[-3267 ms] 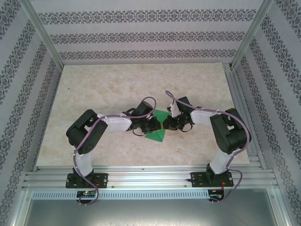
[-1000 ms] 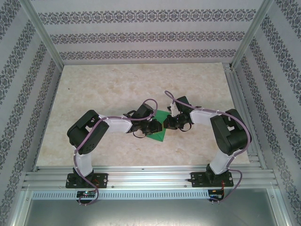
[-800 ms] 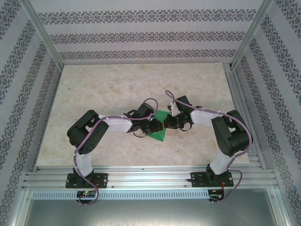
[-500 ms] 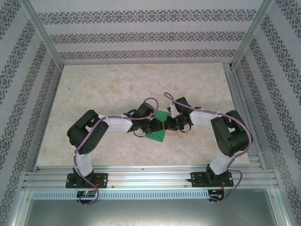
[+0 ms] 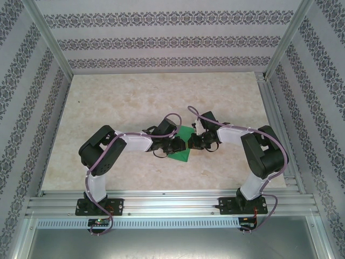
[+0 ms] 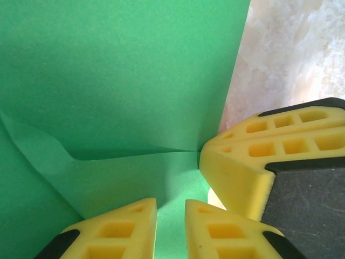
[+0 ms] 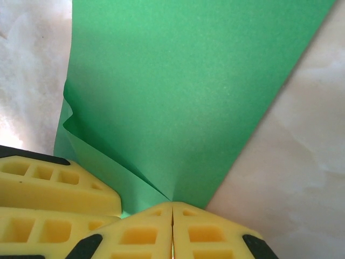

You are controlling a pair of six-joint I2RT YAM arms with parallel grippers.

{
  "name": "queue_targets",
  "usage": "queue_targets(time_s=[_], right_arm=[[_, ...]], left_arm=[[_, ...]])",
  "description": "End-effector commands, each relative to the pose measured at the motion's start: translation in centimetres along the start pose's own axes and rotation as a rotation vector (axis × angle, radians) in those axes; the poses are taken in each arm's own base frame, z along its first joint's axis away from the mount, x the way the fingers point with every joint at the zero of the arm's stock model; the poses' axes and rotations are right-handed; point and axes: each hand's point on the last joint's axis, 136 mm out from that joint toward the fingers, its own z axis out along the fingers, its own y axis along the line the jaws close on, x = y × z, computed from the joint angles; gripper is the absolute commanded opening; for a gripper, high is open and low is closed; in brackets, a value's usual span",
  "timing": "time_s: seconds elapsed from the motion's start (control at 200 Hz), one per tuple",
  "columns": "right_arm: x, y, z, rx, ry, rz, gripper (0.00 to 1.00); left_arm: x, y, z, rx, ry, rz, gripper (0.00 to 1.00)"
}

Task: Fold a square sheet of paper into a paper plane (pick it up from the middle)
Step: Fold the triangle a second time at the center of the table.

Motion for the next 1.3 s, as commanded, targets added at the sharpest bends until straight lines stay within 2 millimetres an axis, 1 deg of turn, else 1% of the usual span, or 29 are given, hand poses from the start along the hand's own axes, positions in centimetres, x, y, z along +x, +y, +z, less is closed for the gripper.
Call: queue_targets(time_s=[0.0, 0.25, 0.32, 0.38, 0.425, 0.48, 0.56, 0.629, 0.684, 0.729, 0.804, 0.934, 1.104, 1.174, 1.294], right_arm=[[-0.7, -0.1, 0.2, 0.017, -0.015, -0.005, 0.08], [-1.3, 0.5, 0.0, -0.001, -0.027, -0.009, 0.09], [-1.5, 0.3, -0.1, 0.007, -0.024, -0.007, 0.09], [-1.4, 0.2, -0.2, 0.013, -0.018, 0.0, 0.13], [-1.2, 0.0, -0.7, 0.03, -0.02, 0.002, 0.15], [-1.0, 0.1, -1.7, 0.04, -0.049, 0.001, 0.23], [-0.8, 0.9, -3.5, 0.004, -0.092, 0.014, 0.24], [-0.2, 2.1, -4.1, -0.057, -0.106, 0.037, 0.24], [0.3, 3.1, -4.3, -0.111, -0.116, 0.054, 0.2], [0.8, 3.8, -4.3, -0.139, -0.121, 0.065, 0.14], [1.8, 5.0, -4.2, -0.186, -0.113, 0.074, 0.09], [2.6, 5.9, -3.6, -0.206, -0.105, 0.088, 0.07], [2.9, 5.4, -2.5, -0.187, -0.083, 0.117, 0.07], [2.9, 5.6, -2.1, -0.196, -0.066, 0.124, 0.06], [3.1, 5.3, -1.3, -0.187, -0.044, 0.135, 0.06]], left_arm=[[0.4, 0.6, 0.5, -0.034, 0.009, 0.024, 0.23], [0.4, 0.5, 0.6, -0.026, 0.008, 0.024, 0.23], [0.4, 0.4, 0.5, -0.022, 0.006, 0.023, 0.22], [0.3, 0.6, 0.4, -0.026, -0.003, 0.018, 0.2], [0.3, 0.7, 0.4, -0.031, -0.01, 0.011, 0.19], [0.2, 0.8, 0.3, -0.036, -0.016, 0.002, 0.18], [0.1, 0.9, 0.3, -0.037, -0.022, -0.007, 0.18], [0.1, 1.0, 0.4, -0.036, -0.025, -0.016, 0.18], [0.1, 0.9, 0.5, -0.032, -0.025, -0.017, 0.18], [0.0, 0.8, 0.5, -0.032, -0.025, -0.019, 0.18], [0.0, 0.8, 0.5, -0.031, -0.026, -0.021, 0.18], [0.1, 0.8, 0.5, -0.028, -0.023, -0.02, 0.18], [0.2, 0.8, 0.6, -0.026, -0.019, -0.021, 0.18], [0.2, 0.8, 0.6, -0.025, -0.018, -0.021, 0.18], [0.2, 0.8, 0.6, -0.025, -0.018, -0.02, 0.18]])
